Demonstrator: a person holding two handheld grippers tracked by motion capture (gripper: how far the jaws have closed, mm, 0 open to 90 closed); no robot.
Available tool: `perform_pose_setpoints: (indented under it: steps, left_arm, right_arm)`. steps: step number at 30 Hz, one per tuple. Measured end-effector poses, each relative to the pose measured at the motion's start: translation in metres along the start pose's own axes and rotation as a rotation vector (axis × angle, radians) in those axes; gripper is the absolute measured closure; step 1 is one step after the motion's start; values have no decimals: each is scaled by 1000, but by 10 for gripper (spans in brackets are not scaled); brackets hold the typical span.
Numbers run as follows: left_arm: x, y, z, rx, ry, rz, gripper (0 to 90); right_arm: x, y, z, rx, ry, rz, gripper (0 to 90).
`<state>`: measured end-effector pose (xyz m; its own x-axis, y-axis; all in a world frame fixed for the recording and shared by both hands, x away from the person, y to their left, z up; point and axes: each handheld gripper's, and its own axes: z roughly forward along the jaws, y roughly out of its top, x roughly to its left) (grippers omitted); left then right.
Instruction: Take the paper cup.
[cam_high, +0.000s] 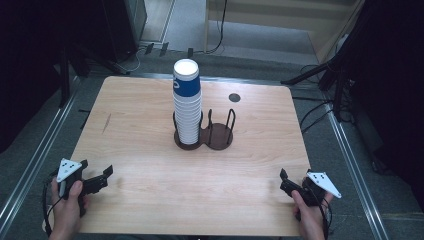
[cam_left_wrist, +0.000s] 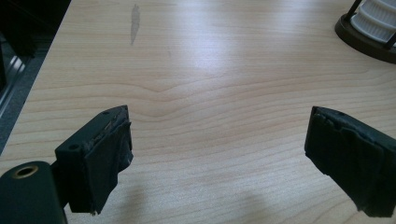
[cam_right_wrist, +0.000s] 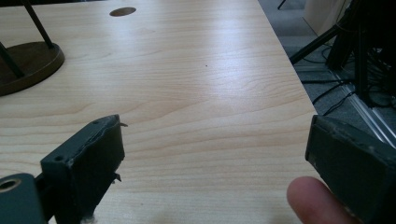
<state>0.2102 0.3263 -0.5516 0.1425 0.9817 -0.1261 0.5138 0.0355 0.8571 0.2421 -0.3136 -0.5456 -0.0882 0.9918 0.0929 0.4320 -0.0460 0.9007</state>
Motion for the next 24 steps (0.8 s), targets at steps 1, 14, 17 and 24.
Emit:
perform_pose_setpoints:
  steps: [1,14,17,24]
  left_arm:
    - [0,0,0,-1,0,0,81]
    - [1,0,0,1,0,-11,81]
    - [1,1,1,7,0,-7,81]
    - [1,1,1,6,0,-13,81]
  right_arm:
    - [0,0,0,1,-2,1,38]
    - [6,7,-3,-34,-8,-24,39]
    - [9,11,-6,-43,-7,-32,39]
    - [18,21,-11,-59,11,-56,43]
